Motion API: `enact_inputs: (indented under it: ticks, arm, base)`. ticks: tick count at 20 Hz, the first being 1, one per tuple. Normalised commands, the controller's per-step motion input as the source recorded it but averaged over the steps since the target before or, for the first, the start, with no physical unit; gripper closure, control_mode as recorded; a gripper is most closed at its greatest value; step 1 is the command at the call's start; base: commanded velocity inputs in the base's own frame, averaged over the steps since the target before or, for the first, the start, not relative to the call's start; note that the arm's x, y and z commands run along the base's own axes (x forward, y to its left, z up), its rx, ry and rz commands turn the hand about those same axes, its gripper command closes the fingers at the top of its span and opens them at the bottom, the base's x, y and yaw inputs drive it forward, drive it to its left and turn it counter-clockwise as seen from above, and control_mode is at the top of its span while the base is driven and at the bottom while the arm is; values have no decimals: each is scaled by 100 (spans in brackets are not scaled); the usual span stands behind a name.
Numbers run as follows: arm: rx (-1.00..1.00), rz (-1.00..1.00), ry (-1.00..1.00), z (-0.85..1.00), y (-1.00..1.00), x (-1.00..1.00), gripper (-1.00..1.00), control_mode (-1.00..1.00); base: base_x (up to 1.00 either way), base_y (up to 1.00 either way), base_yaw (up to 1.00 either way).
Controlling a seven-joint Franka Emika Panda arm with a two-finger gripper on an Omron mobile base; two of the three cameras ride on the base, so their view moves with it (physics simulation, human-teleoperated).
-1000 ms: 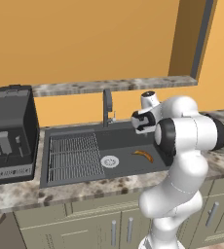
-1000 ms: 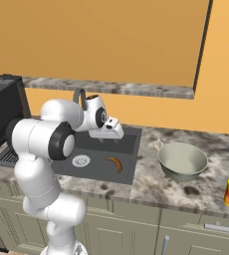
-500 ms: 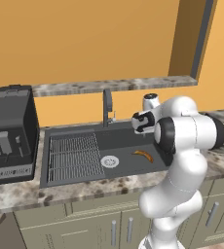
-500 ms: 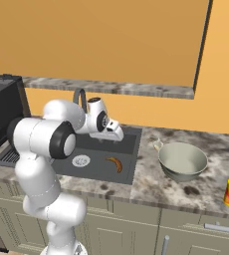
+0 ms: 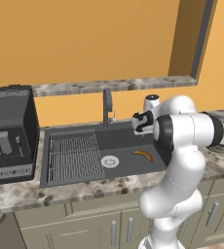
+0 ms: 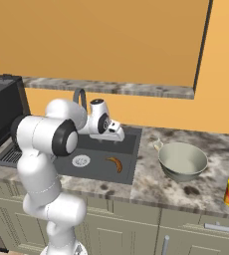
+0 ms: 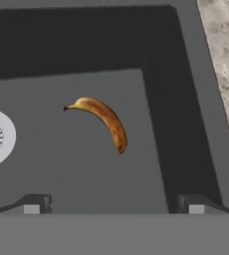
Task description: Remove the garlic and banana from the sink. Then move the bowl and cup from the counter to the sink for washing.
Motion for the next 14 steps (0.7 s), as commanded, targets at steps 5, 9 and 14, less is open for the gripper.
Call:
enact_inputs:
  ticks: [5,9,14]
  arm:
    - [0,16,0,-10,0,7,-100,-100]
    - [0,18,0,-9,0,8,-100,-100]
    - [0,16,0,-11,0,10,-100,-100]
  base:
    - [0,0,0]
    - [0,0,0]
    - [0,0,0]
